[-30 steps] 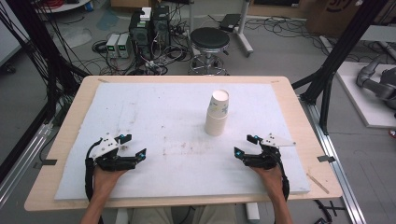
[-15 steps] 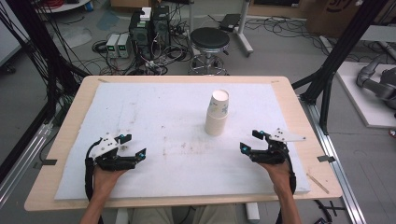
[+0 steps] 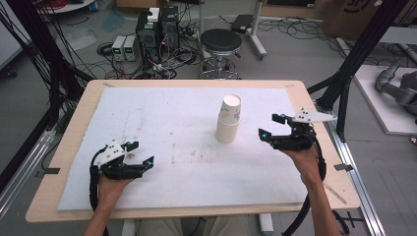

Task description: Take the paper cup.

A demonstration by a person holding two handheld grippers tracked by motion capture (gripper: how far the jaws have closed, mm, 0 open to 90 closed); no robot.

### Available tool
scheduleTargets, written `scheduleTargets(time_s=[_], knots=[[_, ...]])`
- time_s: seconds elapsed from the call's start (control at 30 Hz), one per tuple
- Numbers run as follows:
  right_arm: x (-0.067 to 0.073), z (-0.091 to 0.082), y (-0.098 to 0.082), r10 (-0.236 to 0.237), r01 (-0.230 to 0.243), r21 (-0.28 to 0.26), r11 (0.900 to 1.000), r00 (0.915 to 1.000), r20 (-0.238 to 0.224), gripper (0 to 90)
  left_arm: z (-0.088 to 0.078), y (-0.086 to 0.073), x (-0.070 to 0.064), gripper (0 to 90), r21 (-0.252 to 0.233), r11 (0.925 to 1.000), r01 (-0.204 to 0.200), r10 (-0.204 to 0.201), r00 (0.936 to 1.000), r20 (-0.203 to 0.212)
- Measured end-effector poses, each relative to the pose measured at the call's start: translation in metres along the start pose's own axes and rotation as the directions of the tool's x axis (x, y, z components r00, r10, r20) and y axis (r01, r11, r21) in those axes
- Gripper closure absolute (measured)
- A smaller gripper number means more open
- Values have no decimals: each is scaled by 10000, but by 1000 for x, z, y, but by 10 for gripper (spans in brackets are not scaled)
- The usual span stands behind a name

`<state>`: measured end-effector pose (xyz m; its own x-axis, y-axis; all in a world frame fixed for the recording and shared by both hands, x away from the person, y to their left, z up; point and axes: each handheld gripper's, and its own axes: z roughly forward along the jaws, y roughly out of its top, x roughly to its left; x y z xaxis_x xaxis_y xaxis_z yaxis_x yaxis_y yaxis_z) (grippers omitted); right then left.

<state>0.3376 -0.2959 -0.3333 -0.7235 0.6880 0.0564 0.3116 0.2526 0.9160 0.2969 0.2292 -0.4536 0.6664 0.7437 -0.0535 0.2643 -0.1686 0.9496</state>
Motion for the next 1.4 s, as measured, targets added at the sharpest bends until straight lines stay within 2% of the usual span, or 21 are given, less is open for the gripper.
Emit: scheduleTargets(time_s=[0.2, 0.43, 0.53, 0.7, 0.8, 0.97, 1.07, 1.17, 1.2, 1.23, 1.3, 1.4], knots=[[-9, 0, 35, -300, 305, 379, 9988, 9994, -142, 184, 1, 0, -1, 158, 57, 10000, -43, 43, 10000, -29], [-14, 11, 65, -725, 764, 1092, 9911, 9966, -394, 184, 2, 1, 0, 158, 144, 9999, -76, 76, 10000, -32], [-15, 18, 75, -910, 978, 1512, 9837, 9945, -514, 184, 2, 1, 0, 158, 158, 9998, -93, 94, 9999, -41], [-17, 33, 94, -1214, 1357, 2213, 9657, 9896, -774, 183, 2, 1, -1, 158, 161, 9998, -79, 80, 10000, -31], [-17, 43, 106, -1523, 1699, 2706, 9476, 9847, -850, 183, 2, 1, -1, 158, 172, 9998, -88, 89, 10000, -39], [-18, 58, 120, -1803, 2011, 3426, 9177, 9793, -916, 183, 3, 1, -2, 158, 231, 9996, -167, 168, 9998, -43], [-17, 69, 127, -1949, 2190, 3922, 8934, 9756, -1010, 183, 3, 1, -2, 158, 272, 9994, -225, 226, 9997, -55], [-14, 78, 132, -2010, 2341, 4192, 8772, 9719, -1221, 183, 3, 1, -3, 158, 294, 9992, -261, 262, 9996, -53], [-14, 83, 134, -2156, 2512, 4260, 8692, 9677, -1308, 183, 3, 1, -3, 158, 294, 9992, -261, 262, 9996, -53], [-14, 83, 134, -2156, 2512, 4260, 8692, 9677, -1308, 183, 3, 1, -3, 158, 300, 9992, -269, 270, 9996, -47], [-11, 91, 137, -2201, 2637, 4404, 8582, 9641, -1484, 183, 3, 1, -3, 158, 305, 9991, -279, 280, 9996, -34], [-9, 99, 138, -2231, 2701, 4799, 8347, 9626, -1538, 183, 3, 1, -3, 158, 303, 9992, -271, 272, 9996, -35]])
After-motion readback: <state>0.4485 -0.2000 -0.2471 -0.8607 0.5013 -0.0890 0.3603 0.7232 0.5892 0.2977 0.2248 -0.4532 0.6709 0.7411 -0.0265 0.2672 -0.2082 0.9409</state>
